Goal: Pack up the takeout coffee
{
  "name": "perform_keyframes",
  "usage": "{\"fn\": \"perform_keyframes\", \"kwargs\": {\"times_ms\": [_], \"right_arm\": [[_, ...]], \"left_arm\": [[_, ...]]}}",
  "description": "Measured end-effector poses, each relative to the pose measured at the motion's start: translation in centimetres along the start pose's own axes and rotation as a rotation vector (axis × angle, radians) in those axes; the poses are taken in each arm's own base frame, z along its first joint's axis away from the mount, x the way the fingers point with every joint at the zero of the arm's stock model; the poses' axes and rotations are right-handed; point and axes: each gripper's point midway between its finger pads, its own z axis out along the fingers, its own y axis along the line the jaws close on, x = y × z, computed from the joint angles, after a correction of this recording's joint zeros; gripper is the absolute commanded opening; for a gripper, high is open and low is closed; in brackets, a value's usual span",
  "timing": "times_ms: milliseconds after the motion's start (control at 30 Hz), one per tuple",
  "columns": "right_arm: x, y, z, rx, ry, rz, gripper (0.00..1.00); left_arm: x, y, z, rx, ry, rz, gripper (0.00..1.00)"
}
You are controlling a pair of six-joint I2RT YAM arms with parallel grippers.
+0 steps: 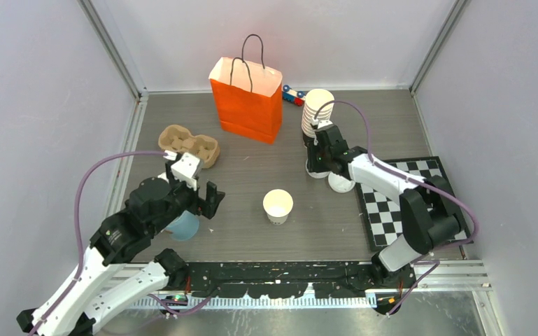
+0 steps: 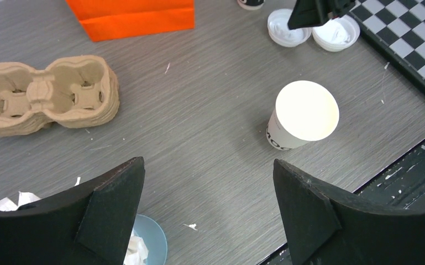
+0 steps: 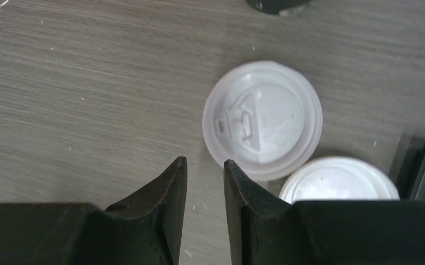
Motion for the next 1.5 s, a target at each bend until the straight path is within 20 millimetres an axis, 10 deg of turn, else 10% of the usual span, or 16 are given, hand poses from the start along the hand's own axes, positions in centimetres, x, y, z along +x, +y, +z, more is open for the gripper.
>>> {"fn": "perform_keyframes", "kwargs": {"times_ms": [367,1000,1167,1500], "right_arm": [[1.1,0.7,4.4,0.01,0.073,-0.2,0.34],[2.2,0.5,5.2,0.1,0.096,-0.298,0.0],[0.8,1.5,1.7,0.053,0.066,-0.238,0.01],[-2.3,9.9,-12.2,-0.464,-0.078,-0.069,0.02]], "left_arm": [[-0.7,0.4,-1.4,0.001,-0.108,-0.014,0.89],[-0.3,0.4,-0.9,-0.002,-0.085,0.01,0.87],[-0.2,0.4,-0.8,-0.002,-0.082,0.011,0.88],[-0.1,-2.5,0.6,0.164,-0.024,0.131,0.79]]}}
